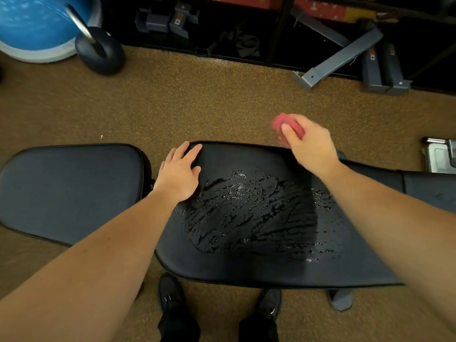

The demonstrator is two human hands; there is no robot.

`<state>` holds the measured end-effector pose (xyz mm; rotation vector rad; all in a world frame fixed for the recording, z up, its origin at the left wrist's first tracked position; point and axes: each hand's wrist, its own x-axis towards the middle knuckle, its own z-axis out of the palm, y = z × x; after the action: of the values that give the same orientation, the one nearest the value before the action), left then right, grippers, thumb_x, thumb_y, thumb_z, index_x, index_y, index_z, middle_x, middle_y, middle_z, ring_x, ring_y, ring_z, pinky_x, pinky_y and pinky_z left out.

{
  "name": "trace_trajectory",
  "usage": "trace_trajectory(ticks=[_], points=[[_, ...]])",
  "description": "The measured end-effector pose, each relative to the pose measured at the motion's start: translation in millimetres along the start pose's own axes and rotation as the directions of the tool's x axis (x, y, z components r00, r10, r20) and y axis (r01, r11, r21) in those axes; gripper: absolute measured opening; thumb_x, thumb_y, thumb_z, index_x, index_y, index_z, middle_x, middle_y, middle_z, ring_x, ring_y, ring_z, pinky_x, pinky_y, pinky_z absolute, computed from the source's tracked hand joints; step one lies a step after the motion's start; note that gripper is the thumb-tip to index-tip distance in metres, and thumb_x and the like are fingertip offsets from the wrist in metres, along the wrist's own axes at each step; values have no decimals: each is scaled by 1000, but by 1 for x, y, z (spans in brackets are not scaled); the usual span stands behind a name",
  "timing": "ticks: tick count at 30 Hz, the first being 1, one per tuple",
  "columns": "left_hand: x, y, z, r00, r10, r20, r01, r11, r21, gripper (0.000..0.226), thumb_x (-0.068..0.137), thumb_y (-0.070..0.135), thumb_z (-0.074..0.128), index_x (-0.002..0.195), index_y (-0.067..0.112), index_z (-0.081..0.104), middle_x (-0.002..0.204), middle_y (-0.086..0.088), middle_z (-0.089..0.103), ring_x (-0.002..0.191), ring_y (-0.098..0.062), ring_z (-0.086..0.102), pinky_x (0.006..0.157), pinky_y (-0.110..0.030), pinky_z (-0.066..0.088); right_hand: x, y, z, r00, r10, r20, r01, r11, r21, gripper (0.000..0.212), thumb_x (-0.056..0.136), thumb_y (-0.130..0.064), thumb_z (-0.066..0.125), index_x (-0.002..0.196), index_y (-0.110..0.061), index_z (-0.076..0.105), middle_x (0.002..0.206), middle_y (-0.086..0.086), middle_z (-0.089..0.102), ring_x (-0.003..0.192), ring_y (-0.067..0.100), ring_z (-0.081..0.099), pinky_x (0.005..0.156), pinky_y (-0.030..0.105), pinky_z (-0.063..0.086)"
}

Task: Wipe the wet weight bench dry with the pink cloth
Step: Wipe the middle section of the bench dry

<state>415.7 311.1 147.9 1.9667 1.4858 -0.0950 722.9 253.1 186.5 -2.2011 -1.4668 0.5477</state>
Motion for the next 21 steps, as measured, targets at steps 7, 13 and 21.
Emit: trace_trajectory(ticks=[7,13,21], points=[[-2,-8,-1,999,45,2,-45,998,-35,58,105,26,46,158,35,24,168,7,9,155,-24,3,124,-46,13,-43,59,-6,844,-359,398,432,895,-108,46,101,-33,49,146,-21,52,158,-5,36,151,14,22,124,31,15],[1,-16,-7,996,85,20,-83,993,-86,59,105,17,47,157,33,26,167,9,13,155,-20,6,123,-42,18,-38,25,18,823,-403,399,468,881,-75,41,94,-15,70,134,-21,65,146,-5,49,147,18,31,123,35,23],[-7,-35,-17,984,176,27,-172,979,-111,67,99,-3,46,157,26,29,166,13,14,153,-13,13,116,-27,25,-37,-16,65,805,-442,395,527,839,-134,37,89,-17,76,126,-21,72,137,4,62,137,36,49,113,54,39]])
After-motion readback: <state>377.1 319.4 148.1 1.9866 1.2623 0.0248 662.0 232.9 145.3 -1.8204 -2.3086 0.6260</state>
